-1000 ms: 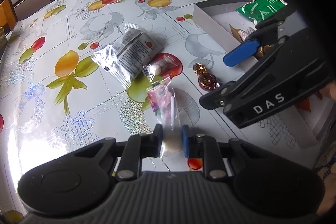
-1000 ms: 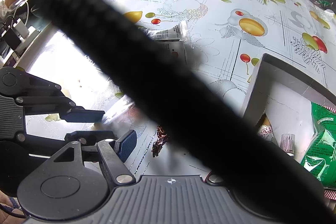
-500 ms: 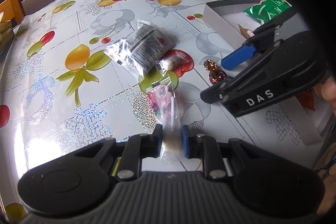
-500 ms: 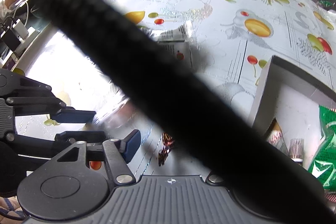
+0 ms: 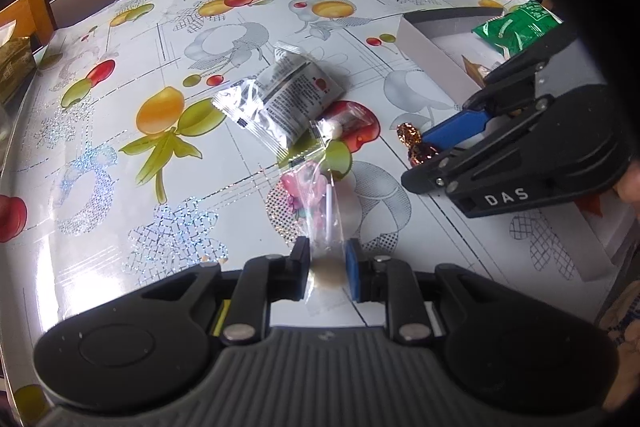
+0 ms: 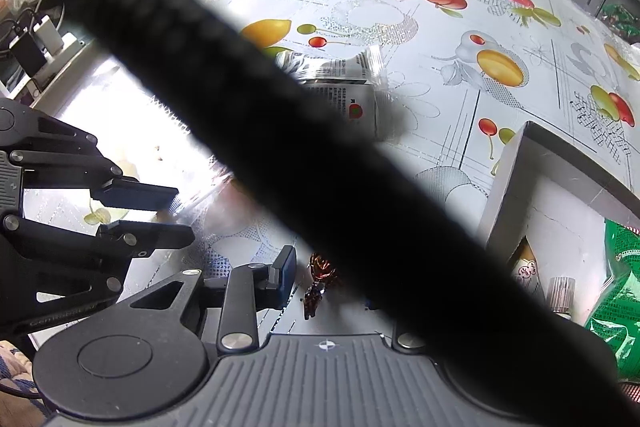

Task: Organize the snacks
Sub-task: 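Close left tool on the pink candy stick while right tool grasps the wrapped chocolate, then lift the pink candy stick and chocolate and carry both toward the white box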

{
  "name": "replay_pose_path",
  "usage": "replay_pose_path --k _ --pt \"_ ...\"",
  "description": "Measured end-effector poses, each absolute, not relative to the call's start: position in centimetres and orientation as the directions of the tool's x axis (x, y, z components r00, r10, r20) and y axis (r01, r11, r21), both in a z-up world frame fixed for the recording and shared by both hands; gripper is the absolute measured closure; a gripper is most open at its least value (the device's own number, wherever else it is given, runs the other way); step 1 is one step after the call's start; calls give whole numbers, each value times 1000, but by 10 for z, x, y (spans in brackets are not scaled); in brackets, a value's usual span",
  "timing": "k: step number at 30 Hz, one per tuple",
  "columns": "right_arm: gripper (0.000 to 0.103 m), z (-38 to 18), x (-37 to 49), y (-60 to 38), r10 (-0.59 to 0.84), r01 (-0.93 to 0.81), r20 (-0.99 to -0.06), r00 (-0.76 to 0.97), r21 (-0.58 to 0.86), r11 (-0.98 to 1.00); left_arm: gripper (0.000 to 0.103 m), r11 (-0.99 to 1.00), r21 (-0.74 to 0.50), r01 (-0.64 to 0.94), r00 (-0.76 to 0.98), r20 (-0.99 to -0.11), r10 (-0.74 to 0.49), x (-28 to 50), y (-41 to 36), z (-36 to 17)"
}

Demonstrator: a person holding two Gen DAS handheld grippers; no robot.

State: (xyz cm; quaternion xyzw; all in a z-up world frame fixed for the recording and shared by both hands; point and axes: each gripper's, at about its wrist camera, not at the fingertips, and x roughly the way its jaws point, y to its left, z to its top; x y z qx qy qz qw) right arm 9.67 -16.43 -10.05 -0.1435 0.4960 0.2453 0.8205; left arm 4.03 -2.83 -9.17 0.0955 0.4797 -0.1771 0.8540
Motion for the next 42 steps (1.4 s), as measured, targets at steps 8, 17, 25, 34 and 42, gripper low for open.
replay_pose_path --k 8,17,25,34,42 --pt "78 -99 98 -171 278 -521 -880 386 40 853 86 917 -2 399 492 -843 -216 40 -30 -85" --pt "78 -83 95 -183 308 -485 -859 409 82 871 86 913 0 409 506 -832 -226 40 -36 -78" --pt "78 -69 87 -190 318 -480 -842 435 83 874 86 905 0 426 518 -820 -244 39 -46 -71" --pt "78 -53 84 -206 327 -441 -817 475 100 892 86 905 -5 424 538 -803 -256 42 -51 -60" --pt "78 -41 78 -217 327 -415 -793 514 103 904 86 899 -10 439 547 -790 -276 43 -59 -52"
